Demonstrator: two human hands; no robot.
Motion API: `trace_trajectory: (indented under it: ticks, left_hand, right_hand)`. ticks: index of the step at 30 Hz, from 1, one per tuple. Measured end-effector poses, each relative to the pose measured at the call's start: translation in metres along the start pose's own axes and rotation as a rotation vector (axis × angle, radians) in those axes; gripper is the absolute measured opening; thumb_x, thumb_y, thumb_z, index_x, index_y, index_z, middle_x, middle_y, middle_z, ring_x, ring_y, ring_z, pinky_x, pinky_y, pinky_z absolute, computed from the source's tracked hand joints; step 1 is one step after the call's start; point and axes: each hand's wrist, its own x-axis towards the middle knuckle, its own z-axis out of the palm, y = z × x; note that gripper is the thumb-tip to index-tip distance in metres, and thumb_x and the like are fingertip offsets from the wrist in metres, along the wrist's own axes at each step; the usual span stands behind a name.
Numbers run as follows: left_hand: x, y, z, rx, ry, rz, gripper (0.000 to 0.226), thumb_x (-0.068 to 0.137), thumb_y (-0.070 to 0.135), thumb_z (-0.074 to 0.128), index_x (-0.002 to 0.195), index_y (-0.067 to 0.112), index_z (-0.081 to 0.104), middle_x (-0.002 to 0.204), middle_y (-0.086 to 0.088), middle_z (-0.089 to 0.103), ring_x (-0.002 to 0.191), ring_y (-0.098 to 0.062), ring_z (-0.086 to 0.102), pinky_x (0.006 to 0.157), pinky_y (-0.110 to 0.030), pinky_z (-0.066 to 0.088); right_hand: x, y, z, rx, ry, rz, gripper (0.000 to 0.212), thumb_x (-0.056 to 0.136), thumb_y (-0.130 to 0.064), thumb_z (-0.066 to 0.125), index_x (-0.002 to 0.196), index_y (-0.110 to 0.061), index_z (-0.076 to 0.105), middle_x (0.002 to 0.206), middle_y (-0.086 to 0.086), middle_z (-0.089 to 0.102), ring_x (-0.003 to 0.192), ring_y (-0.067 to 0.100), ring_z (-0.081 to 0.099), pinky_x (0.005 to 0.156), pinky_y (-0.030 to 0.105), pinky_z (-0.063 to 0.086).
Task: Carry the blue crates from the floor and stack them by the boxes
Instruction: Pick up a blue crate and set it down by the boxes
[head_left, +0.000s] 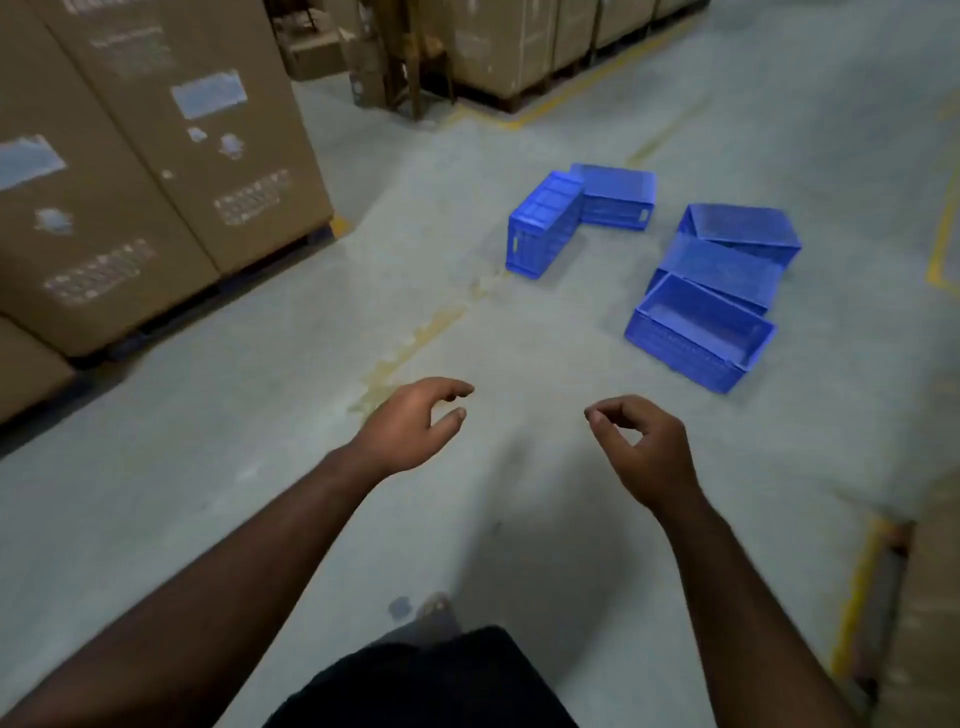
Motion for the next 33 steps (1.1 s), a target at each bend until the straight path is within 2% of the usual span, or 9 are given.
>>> trace_trajectory:
  ticks: [6,11,16,21,24,28,31,33]
  left_hand:
    - [0.156,0.004,0.081,-0.076,-0.147,0.001,0.035,0.095,0.034,0.057,0.129,0.027,0.061,0.126,0.014,0.063,0.113,-0.001,0.057,0.098,-0.029,0.047]
    - [0.304,-0.006,0.133,-0.141,-0.223,-0.028,0.033,0.095,0.031,0.057,0.128,0.028,0.062,0.127,0.016,0.063,0.114,0.001,0.056,0.096,-0.025,0.046]
    - [0.446,0.0,0.168,-0.18,-0.33,-0.047,0.033,0.091,0.028,0.061,0.124,0.029,0.063,0.12,0.018,0.065,0.11,-0.001,0.059,0.097,-0.033,0.05]
    - [0.579,0.032,0.192,-0.178,-0.373,-0.018,0.034,0.091,0.026,0.063,0.125,0.025,0.064,0.118,0.016,0.067,0.106,-0.001,0.06,0.095,-0.024,0.048]
    - [0.658,0.041,0.23,-0.184,-0.365,-0.011,0.034,0.09,0.022,0.063,0.124,0.021,0.064,0.117,0.011,0.068,0.102,-0.004,0.063,0.091,-0.021,0.047]
    - [0.775,0.045,0.309,-0.143,-0.378,-0.074,0.03,0.089,0.021,0.065,0.119,0.023,0.068,0.117,0.012,0.067,0.107,-0.003,0.059,0.096,-0.021,0.043]
    - [0.881,0.053,0.383,-0.13,-0.385,-0.225,0.024,0.089,0.018,0.065,0.112,0.022,0.071,0.112,0.008,0.069,0.104,-0.009,0.062,0.092,-0.023,0.045]
    - [0.944,0.061,0.433,-0.109,-0.427,-0.304,0.025,0.089,0.014,0.065,0.112,0.018,0.07,0.111,0.003,0.071,0.105,-0.012,0.064,0.09,-0.019,0.043]
  right_hand:
    - [0.095,0.097,-0.031,-0.048,0.049,0.187,0.007,0.09,-0.016,0.071,0.088,-0.021,0.075,0.09,-0.01,0.073,0.089,0.01,0.069,0.084,0.032,0.056]
    - [0.206,0.167,-0.064,-0.077,0.052,0.36,0.014,0.09,-0.017,0.07,0.1,-0.026,0.074,0.099,-0.015,0.073,0.091,0.003,0.067,0.083,0.021,0.052]
    - [0.305,0.222,-0.107,-0.05,0.098,0.447,0.013,0.091,-0.018,0.07,0.1,-0.026,0.073,0.097,-0.014,0.073,0.087,0.004,0.067,0.082,0.024,0.052]
    - [0.387,0.293,-0.132,-0.002,0.172,0.538,0.011,0.091,-0.021,0.069,0.097,-0.029,0.073,0.097,-0.014,0.073,0.089,0.006,0.067,0.083,0.027,0.053]
    - [0.438,0.36,-0.145,0.012,0.223,0.604,0.01,0.092,-0.025,0.067,0.098,-0.03,0.074,0.101,-0.017,0.072,0.097,0.004,0.066,0.085,0.025,0.051]
    - [0.513,0.477,-0.165,0.059,0.315,0.711,0.011,0.091,-0.023,0.067,0.095,-0.03,0.074,0.098,-0.017,0.072,0.095,0.005,0.067,0.086,0.028,0.053]
    - [0.575,0.577,-0.184,0.068,0.293,0.844,0.01,0.09,-0.023,0.066,0.095,-0.03,0.072,0.097,-0.016,0.072,0.097,0.006,0.066,0.09,0.032,0.054]
    - [0.614,0.642,-0.197,0.088,0.281,0.975,0.011,0.091,-0.021,0.065,0.097,-0.029,0.071,0.096,-0.012,0.072,0.096,0.009,0.067,0.092,0.031,0.052]
